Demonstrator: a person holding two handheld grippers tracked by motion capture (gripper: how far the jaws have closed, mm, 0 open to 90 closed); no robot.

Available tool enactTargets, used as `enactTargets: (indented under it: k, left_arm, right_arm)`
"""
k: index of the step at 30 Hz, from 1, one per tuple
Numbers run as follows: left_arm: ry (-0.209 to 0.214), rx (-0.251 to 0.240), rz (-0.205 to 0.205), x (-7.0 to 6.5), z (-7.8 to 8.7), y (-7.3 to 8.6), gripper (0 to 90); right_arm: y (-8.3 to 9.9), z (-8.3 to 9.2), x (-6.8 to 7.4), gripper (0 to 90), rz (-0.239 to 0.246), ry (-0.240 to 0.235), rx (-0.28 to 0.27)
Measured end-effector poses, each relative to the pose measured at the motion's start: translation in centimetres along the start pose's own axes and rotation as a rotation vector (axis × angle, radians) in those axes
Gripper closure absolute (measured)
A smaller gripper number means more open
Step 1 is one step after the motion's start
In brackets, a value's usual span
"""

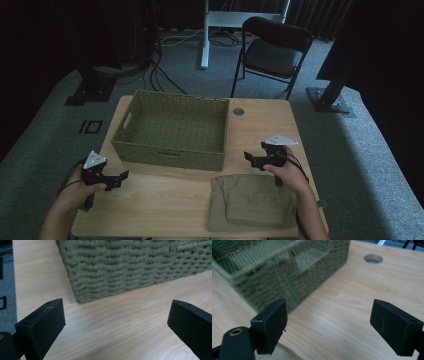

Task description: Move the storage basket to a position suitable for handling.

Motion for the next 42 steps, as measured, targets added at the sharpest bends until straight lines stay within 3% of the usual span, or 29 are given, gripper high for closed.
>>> enactTargets:
  k: [6, 16, 23, 29, 35, 39, 40, 42]
  left_arm:
    - [-0.002, -0.023, -0.009, 0.6, 0.0, -2.1, 2.1]
    - [-0.004, -0.076, 0.022, 1.6, -0.1, -5.3, 2.1]
    - [-0.032, -0.082, 0.017, 3.0, -0.2, -7.1, 2.2]
    - [-0.045, -0.086, 0.038, 3.8, -1.0, -8.3, 2.2]
    - [-0.044, -0.082, 0.046, 4.0, -2.0, -8.9, 15.1]
    - [-0.078, -0.102, 0.073, 4.6, -2.6, -9.2, 16.3]
    - [-0.115, -0.104, 0.086, 5.2, -2.9, -9.1, 18.0]
    - [-0.142, -0.098, 0.089, 5.6, -3.3, -8.8, 23.1]
  right_arm:
    - [-1.4, -0.7, 1.5, 14.0, 0.01, -0.023, -0.021]
    - [-2.7, -1.8, 3.5, 14.2, 0.021, -0.043, -0.03]
    - [-3.6, -2.6, 4.3, 14.6, 0.031, -0.04, -0.035]
    - [-4.1, -3.5, 4.7, 14.8, 0.019, -0.021, -0.042]
    - [-4.0, -4.4, 5.2, 14.8, 0.018, -0.005, -0.036]
    - [-3.7, -5.2, 5.4, 17.4, 0.008, 0.019, -0.036]
    - [-3.6, -5.3, 5.4, 17.8, 0.001, 0.025, -0.037]
    - [-3.6, -5.5, 5.5, 19.7, -0.006, 0.03, -0.037]
Point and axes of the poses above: each handheld gripper's, and its own axes: z roughly backward along the jaws, y roughly out of its underside, x roughly to its left, the point moved 8 cm from there along -z, roughly forward along the jaws, and after that the axes turned 6 degrees about -x, right-handed, at the moved point
